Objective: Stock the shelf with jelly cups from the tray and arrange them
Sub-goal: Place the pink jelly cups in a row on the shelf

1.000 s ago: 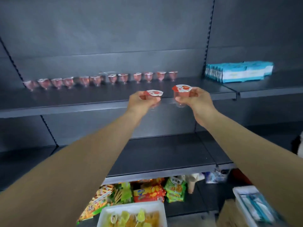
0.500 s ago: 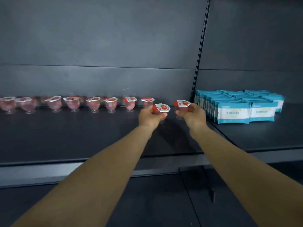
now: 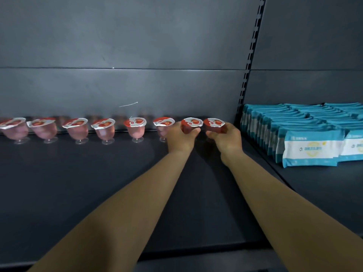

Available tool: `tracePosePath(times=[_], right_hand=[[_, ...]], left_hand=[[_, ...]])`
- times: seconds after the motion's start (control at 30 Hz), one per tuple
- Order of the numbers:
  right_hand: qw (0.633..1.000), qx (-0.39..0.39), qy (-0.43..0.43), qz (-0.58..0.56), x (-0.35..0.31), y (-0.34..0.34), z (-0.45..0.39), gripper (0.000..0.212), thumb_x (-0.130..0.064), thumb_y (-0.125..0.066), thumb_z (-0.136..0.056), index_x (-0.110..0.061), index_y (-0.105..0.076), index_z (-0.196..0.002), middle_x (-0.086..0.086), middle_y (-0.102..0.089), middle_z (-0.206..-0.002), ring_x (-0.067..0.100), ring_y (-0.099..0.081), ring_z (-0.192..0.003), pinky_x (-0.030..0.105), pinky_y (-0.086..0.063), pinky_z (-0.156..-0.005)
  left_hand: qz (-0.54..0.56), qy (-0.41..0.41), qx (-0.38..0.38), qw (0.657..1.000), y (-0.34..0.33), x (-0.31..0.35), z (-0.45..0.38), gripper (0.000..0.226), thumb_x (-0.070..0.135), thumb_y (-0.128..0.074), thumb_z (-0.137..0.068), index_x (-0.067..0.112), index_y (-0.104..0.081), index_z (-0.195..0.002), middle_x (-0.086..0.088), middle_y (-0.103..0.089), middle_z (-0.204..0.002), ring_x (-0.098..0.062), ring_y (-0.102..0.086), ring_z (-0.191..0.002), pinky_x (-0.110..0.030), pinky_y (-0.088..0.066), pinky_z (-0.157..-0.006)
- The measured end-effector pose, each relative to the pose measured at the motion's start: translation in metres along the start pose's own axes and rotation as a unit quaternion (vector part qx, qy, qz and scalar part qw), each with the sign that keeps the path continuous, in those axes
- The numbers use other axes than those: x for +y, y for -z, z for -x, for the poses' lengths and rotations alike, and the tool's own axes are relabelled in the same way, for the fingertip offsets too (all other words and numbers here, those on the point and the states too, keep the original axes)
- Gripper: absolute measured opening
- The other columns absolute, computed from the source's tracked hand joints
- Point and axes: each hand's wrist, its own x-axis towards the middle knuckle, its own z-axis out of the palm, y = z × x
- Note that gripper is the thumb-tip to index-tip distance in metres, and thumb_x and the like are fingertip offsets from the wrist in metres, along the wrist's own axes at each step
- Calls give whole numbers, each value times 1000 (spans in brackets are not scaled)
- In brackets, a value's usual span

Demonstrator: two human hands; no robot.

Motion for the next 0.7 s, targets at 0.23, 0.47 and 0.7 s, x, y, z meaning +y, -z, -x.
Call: tracePosePath(times=[0.23, 0.47, 0.7], right_hand=[[998, 23, 13, 51, -3, -1, 4, 36, -3, -68, -82, -10, -61, -116, 8, -66, -111, 23, -62, -103, 39, -50, -96], [976, -5, 81, 203, -30, 21, 44, 38, 0, -61, -85, -1, -55, -122, 9, -62, -113, 25, -58, -110, 30, -46, -94], [824, -90, 254, 499, -88, 17, 163, 28, -24, -70, -80, -7, -61, -101, 13, -61, -106, 34, -55, -103, 34, -44, -83]], left_hand=[[-76, 8, -21, 997, 2, 5, -1, 40, 27, -67, -84, 3, -60, -115, -10, -65, -112, -24, -60, -105, -24, -41, -82], [-226, -16, -128, 966, 47, 26, 24, 31, 27, -60, -89, -1, -63, -102, -16, -65, -105, -30, -59, -103, -29, -38, -74], [-452, -184, -223, 844, 184, 63, 85, 40, 31, -60, -89, 7, -56, -120, -10, -57, -124, -29, -53, -113, -28, -38, -81]])
